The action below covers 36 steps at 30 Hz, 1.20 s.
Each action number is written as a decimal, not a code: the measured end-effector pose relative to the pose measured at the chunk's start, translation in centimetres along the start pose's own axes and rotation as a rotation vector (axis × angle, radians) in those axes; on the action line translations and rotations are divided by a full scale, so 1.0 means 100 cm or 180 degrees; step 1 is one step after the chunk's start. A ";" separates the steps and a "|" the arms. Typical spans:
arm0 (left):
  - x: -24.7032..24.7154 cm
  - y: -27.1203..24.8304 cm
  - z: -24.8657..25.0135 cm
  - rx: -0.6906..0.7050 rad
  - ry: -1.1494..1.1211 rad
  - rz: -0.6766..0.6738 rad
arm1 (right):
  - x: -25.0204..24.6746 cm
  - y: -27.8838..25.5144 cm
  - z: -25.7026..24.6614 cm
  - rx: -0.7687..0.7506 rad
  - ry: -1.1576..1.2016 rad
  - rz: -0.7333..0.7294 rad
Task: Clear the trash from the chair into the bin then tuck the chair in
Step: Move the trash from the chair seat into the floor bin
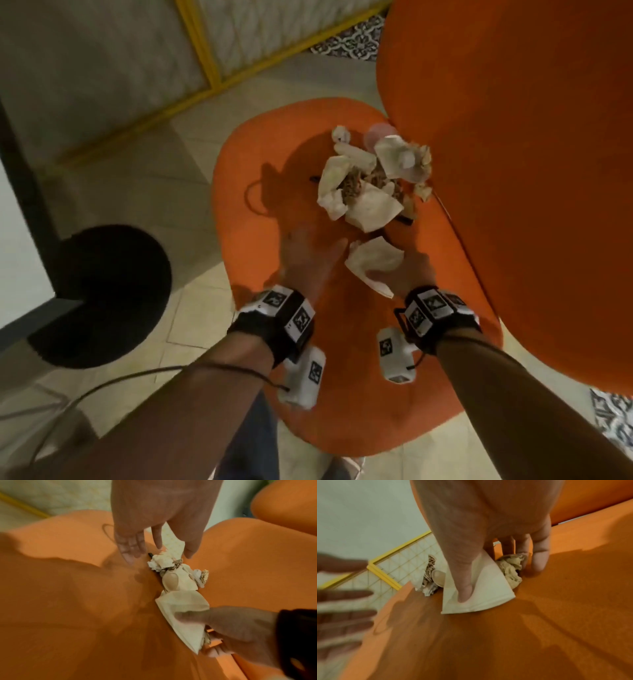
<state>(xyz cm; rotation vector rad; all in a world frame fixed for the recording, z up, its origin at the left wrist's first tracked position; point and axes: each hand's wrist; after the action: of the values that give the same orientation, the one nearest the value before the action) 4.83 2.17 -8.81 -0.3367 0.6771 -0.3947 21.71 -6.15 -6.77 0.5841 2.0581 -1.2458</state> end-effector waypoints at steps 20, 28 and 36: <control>-0.008 0.101 0.083 0.1235 0.1776 -0.0321 | 0.010 -0.012 -0.006 0.0849 0.1010 -0.0161; -0.033 0.121 0.064 0.1271 0.1535 0.0021 | 0.015 -0.031 -0.005 0.0855 0.1002 -0.0049; -0.041 0.120 0.057 0.1126 0.1180 0.0138 | 0.012 -0.044 0.002 0.0686 0.1070 0.0240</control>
<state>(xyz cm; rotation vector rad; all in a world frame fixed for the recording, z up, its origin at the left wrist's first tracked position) 8.57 15.53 -7.57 0.0916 0.9564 -0.5325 18.02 -8.25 -5.02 1.0218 2.1576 -1.4119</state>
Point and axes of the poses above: each hand's wrist, its own y-axis towards the middle knuckle, its own x-axis out of the palm, z = x × y, and after that the axes turned 4 degrees about x, right-handed
